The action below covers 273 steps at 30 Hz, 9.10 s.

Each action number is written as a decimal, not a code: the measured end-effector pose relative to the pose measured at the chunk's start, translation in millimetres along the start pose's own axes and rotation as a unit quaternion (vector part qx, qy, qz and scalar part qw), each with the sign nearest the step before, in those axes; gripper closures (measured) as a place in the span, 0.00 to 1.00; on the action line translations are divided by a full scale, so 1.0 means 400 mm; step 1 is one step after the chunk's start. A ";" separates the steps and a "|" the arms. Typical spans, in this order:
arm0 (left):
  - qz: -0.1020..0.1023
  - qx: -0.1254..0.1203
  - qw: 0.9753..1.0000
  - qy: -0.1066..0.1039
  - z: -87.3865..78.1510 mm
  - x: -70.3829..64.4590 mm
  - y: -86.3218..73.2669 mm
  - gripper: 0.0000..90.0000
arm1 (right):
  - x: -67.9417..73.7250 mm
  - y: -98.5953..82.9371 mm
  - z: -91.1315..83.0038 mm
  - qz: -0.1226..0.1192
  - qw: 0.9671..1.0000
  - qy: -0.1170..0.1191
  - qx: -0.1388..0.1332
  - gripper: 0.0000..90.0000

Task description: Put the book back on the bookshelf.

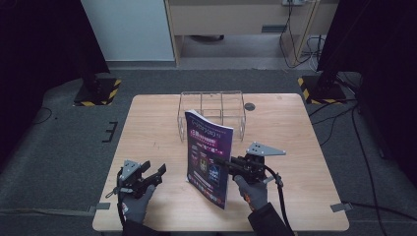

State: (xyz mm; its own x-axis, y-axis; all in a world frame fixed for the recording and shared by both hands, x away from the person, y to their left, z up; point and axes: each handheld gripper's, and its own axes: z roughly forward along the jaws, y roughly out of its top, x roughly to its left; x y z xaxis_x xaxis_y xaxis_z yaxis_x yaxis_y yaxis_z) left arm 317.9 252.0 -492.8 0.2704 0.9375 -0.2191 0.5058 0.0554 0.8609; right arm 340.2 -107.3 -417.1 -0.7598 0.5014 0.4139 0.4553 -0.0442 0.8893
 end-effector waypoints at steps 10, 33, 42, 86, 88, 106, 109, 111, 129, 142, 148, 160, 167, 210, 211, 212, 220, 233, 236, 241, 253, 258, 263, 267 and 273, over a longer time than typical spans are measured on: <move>-0.007 0.060 0.997 0.041 0.042 0.043 -0.032 0.30 | 0.003 0.036 -0.023 -0.016 1.000 -0.019 -0.016 0.92; 0.034 0.109 0.991 0.074 0.086 0.050 -0.062 0.26 | -0.003 0.140 -0.095 -0.048 0.995 -0.068 -0.060 0.92; 0.062 0.122 0.987 0.087 0.094 0.035 -0.062 0.24 | 0.008 0.181 -0.116 -0.068 0.991 -0.086 -0.075 0.92; 0.078 0.131 0.984 0.089 0.101 0.028 -0.062 0.18 | -0.045 0.265 -0.155 -0.087 0.974 -0.180 -0.106 0.92; 0.078 0.131 0.984 0.089 0.101 0.028 -0.062 0.18 | -0.047 0.270 -0.153 -0.090 0.973 -0.186 -0.106 0.92; 0.078 0.131 0.984 0.089 0.101 0.027 -0.062 0.17 | -0.106 0.305 -0.111 -0.093 0.962 -0.231 -0.112 0.92; 0.078 0.131 0.984 0.089 0.101 0.027 -0.062 0.17 | -0.112 0.308 -0.102 -0.095 0.961 -0.233 -0.112 0.92; 0.078 0.131 0.984 0.089 0.101 0.027 -0.062 0.17 | -0.116 0.310 -0.090 -0.097 0.960 -0.237 -0.113 0.92; 0.079 0.131 0.984 0.089 0.101 0.028 -0.062 0.17 | -0.165 0.296 0.007 -0.097 0.954 -0.260 -0.109 0.92; 0.079 0.131 0.984 0.089 0.101 0.027 -0.062 0.17 | -0.198 0.267 0.065 -0.107 0.951 -0.276 -0.093 0.92; 0.079 0.131 0.984 0.089 0.101 0.027 -0.062 0.17 | -0.201 0.244 0.101 -0.120 0.947 -0.285 -0.084 0.92; 0.078 0.131 0.984 0.089 0.102 0.027 -0.062 0.17 | -0.224 0.220 0.121 -0.113 0.944 -0.297 -0.084 0.92; 0.078 0.131 0.984 0.088 0.102 0.027 -0.062 0.16 | -0.233 0.205 0.140 -0.112 0.945 -0.298 -0.080 0.92; 0.078 0.130 0.984 0.088 0.102 0.026 -0.063 0.16 | -0.158 0.075 0.093 -0.128 0.951 -0.281 -0.005 0.88; 0.078 0.131 0.984 0.088 0.102 0.026 -0.063 0.16 | -0.157 0.077 0.092 -0.123 0.952 -0.280 -0.009 0.87; 0.078 0.131 0.984 0.088 0.102 0.026 -0.063 0.16 | -0.155 0.081 0.089 -0.119 0.953 -0.277 -0.013 0.86; 0.078 0.131 0.984 0.088 0.102 0.026 -0.063 0.16 | -0.130 0.135 0.085 -0.122 0.950 -0.286 -0.036 0.86; 0.078 0.131 0.984 0.088 0.102 0.026 -0.063 0.16 | -0.126 0.147 0.098 -0.153 0.931 -0.330 -0.038 0.92; 0.078 0.131 0.984 0.088 0.102 0.026 -0.063 0.16 | -0.135 0.149 0.103 -0.159 0.926 -0.341 -0.043 0.92; 0.078 0.131 0.984 0.088 0.102 0.026 -0.063 0.16 | -0.149 0.160 0.117 -0.164 0.918 -0.356 -0.054 0.92; 0.078 0.131 0.984 0.087 0.102 0.026 -0.063 0.16 | -0.156 0.161 0.171 -0.172 0.907 -0.379 -0.062 0.92; 0.078 0.131 0.984 0.087 0.102 0.026 -0.063 0.16 | -0.157 0.152 0.185 -0.168 0.901 -0.393 -0.075 0.92; 0.078 0.131 0.984 0.087 0.102 0.026 -0.063 0.16 | -0.156 0.151 0.194 -0.161 0.902 -0.393 -0.081 0.92; 0.078 0.131 0.984 0.087 0.102 0.026 -0.063 0.16 | -0.147 0.145 0.204 -0.165 0.907 -0.381 -0.076 0.92; 0.078 0.131 0.984 0.087 0.102 0.026 -0.063 0.16 | -0.145 0.149 0.214 -0.164 0.907 -0.381 -0.072 0.92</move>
State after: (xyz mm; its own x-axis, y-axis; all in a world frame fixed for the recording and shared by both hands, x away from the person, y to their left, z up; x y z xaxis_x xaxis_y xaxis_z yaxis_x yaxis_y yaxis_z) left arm 341.2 246.3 -535.5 0.2292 0.9733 0.0086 0.6689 -0.1639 0.7250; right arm 451.0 -65.1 -404.7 -0.2771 0.9572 -0.0832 0.1555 0.1301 0.9792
